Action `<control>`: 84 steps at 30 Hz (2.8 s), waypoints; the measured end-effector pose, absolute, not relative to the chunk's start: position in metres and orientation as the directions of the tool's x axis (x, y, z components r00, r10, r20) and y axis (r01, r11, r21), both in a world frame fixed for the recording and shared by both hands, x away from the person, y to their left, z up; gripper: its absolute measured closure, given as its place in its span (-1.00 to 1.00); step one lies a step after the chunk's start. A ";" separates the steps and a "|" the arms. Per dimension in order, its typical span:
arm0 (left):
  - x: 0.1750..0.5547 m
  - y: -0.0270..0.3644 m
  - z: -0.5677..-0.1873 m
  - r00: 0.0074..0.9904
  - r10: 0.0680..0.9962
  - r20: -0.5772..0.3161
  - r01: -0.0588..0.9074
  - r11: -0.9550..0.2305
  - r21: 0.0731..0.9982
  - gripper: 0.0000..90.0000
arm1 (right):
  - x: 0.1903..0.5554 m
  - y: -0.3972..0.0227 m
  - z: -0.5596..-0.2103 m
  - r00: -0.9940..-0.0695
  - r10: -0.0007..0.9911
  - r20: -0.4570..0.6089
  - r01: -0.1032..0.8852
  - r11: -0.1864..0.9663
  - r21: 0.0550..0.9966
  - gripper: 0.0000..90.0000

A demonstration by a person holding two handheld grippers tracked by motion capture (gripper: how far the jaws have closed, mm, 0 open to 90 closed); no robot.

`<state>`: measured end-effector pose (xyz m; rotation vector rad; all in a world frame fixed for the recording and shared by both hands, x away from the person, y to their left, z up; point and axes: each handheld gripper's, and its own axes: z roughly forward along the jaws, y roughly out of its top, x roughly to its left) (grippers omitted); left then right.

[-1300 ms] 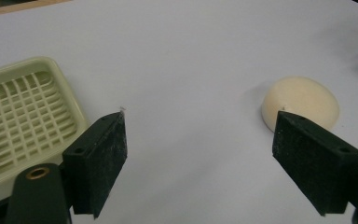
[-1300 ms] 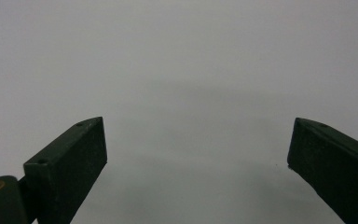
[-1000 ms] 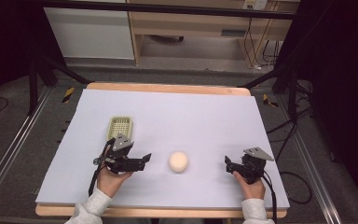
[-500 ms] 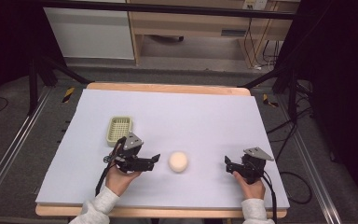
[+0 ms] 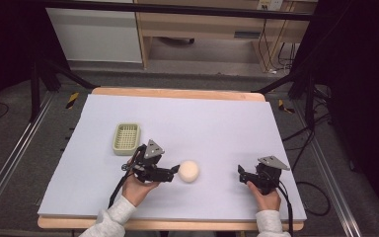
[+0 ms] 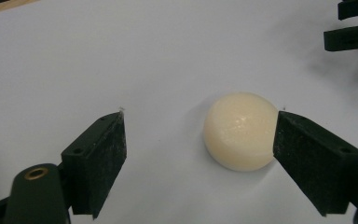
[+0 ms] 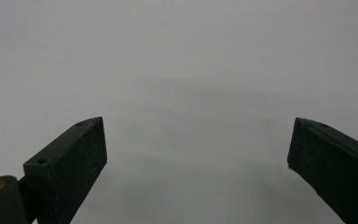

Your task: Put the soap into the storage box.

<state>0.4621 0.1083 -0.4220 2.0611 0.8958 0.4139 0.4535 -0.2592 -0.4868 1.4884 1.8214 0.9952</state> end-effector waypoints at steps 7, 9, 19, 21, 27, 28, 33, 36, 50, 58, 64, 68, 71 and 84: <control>0.464 0.099 -0.423 0.700 0.713 -0.034 0.452 -0.406 0.794 -0.63 | 0.454 -0.259 -0.487 -0.210 0.977 0.020 0.546 0.100 0.832 -0.89; 0.464 0.096 -0.424 0.703 0.711 -0.028 0.450 -0.413 0.792 -0.63 | 0.454 -0.259 -0.487 -0.211 0.977 0.020 0.546 0.101 0.832 -0.89; 0.466 0.086 -0.429 0.710 0.703 -0.036 0.458 -0.422 0.783 -0.63 | 0.454 -0.260 -0.487 -0.212 0.977 0.021 0.545 0.101 0.832 -0.89; 0.466 0.082 -0.432 0.713 0.700 -0.034 0.458 -0.428 0.780 -0.63 | 0.454 -0.259 -0.487 -0.211 0.977 0.021 0.546 0.100 0.832 -0.89; 0.466 0.078 -0.435 0.718 0.695 -0.038 0.458 -0.431 0.777 -0.64 | 0.454 -0.259 -0.487 -0.210 0.977 0.021 0.547 0.099 0.831 -0.89; 0.466 0.077 -0.435 0.719 0.694 -0.040 0.459 -0.432 0.776 -0.64 | 0.454 -0.259 -0.487 -0.210 0.977 0.022 0.547 0.099 0.831 -0.89; 0.467 0.071 -0.438 0.721 0.691 -0.039 0.464 -0.440 0.769 -0.64 | 0.454 -0.259 -0.487 -0.211 0.977 0.021 0.547 0.100 0.831 -0.89; 0.468 0.068 -0.440 0.725 0.687 -0.039 0.464 -0.446 0.765 -0.65 | 0.454 -0.259 -0.487 -0.210 0.977 0.022 0.547 0.099 0.831 -0.89; 0.472 0.056 -0.449 0.732 0.680 -0.041 0.480 -0.472 0.739 -0.71 | 0.454 -0.259 -0.487 -0.211 0.977 0.022 0.547 0.099 0.831 -0.89; 0.474 0.051 -0.454 0.733 0.678 -0.050 0.493 -0.479 0.726 -0.71 | 0.454 -0.259 -0.487 -0.212 0.977 0.022 0.549 0.100 0.830 -0.89; 0.476 0.048 -0.458 0.733 0.678 -0.043 0.497 -0.492 0.715 -0.71 | 0.454 -0.259 -0.487 -0.212 0.977 0.023 0.549 0.100 0.830 -0.89; 0.477 0.046 -0.461 0.737 0.674 -0.051 0.501 -0.494 0.710 -0.69 | 0.454 -0.259 -0.487 -0.213 0.977 0.023 0.549 0.100 0.830 -0.89; 0.478 0.044 -0.464 0.737 0.674 -0.048 0.503 -0.499 0.705 -0.67 | 0.454 -0.259 -0.487 -0.213 0.977 0.023 0.549 0.100 0.830 -0.89; 0.480 0.039 -0.470 0.737 0.674 -0.042 0.511 -0.516 0.687 -0.57 | 0.454 -0.259 -0.487 -0.214 0.977 0.023 0.550 0.101 0.829 -0.89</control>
